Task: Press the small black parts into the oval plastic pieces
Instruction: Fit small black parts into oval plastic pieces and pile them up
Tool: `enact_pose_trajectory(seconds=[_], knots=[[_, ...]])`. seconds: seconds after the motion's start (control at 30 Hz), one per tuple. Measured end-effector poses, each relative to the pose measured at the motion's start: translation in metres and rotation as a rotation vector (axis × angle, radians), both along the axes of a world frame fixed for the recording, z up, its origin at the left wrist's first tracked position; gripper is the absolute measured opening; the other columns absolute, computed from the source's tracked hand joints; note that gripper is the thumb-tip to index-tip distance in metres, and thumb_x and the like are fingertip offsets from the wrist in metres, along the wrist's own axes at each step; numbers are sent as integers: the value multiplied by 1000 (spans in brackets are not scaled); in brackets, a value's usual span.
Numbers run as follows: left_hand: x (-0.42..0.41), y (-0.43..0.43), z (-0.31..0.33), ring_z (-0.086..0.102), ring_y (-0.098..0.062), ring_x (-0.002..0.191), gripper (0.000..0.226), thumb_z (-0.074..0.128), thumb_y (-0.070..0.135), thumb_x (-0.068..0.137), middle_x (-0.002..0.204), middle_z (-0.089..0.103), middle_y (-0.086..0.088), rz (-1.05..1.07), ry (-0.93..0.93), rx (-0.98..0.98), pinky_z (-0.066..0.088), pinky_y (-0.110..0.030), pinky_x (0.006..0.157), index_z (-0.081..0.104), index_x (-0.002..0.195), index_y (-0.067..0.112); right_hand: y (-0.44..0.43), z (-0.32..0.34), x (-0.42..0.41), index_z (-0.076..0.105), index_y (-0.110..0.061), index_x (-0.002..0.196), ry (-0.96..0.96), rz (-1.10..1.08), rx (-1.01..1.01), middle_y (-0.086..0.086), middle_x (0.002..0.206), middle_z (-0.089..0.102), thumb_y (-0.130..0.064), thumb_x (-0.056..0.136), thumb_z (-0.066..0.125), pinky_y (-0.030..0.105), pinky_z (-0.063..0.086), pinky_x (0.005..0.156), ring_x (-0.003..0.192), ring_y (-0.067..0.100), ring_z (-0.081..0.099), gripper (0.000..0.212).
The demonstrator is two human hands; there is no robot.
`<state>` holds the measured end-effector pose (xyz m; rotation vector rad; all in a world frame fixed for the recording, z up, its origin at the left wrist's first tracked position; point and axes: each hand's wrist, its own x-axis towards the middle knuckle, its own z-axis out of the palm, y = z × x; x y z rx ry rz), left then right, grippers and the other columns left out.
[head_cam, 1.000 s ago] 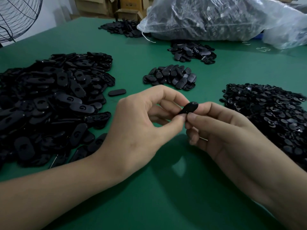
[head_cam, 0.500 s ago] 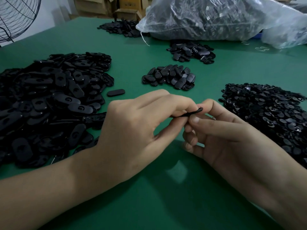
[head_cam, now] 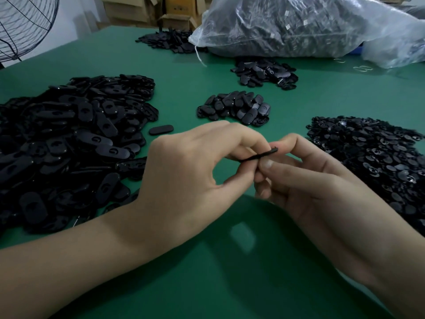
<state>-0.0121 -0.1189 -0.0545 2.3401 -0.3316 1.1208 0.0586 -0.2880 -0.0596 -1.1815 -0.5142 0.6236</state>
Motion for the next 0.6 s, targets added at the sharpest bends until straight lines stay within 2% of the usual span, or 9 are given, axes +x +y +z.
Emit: enact_pose_trajectory(seconds=[0.07,0.13,0.2,0.33,0.47,0.53,0.6], knots=[[3,0,0,68,3,80,16,78,10,84,80,70,22,-3,64,-68,55,-23,73,75,95,22,0,0,1,65,-13,86,-123,-73,-36,19,84,69,-10,82,76,26,53,66,67,22,60,12],[5,0,0,69,2,77,17,78,12,83,74,69,25,-29,135,-149,56,-23,72,74,93,25,1,0,2,64,-8,87,-234,-142,-80,17,80,71,-19,82,70,28,54,66,65,24,61,14],[5,1,0,72,0,75,17,78,12,83,72,73,19,-64,207,-240,58,-25,74,74,92,26,1,-2,3,65,-5,88,-322,-183,-127,14,78,73,-23,84,68,29,55,67,64,23,63,19],[7,3,-2,75,-7,72,15,76,14,83,75,76,13,-134,329,-378,60,-27,74,73,91,27,1,-5,4,66,-11,83,-451,-221,-190,10,78,75,-20,92,70,33,57,67,63,22,67,13],[10,7,-5,77,-14,75,15,76,10,85,79,78,2,-208,452,-520,62,-37,78,72,93,23,0,-6,5,66,-10,82,-498,-243,-227,7,76,75,-15,94,69,34,59,66,62,22,69,14],[11,9,-6,77,-14,77,19,77,7,88,80,78,1,-232,468,-535,62,-33,80,72,99,21,1,-6,6,67,-9,82,-465,-245,-238,7,76,75,-16,94,69,32,58,65,60,21,68,14],[13,12,-4,76,-12,81,32,79,11,87,84,76,2,-235,475,-472,60,-26,82,70,114,26,0,-6,7,68,-6,85,-407,-250,-238,10,75,74,-17,95,67,30,56,64,58,21,66,15]])
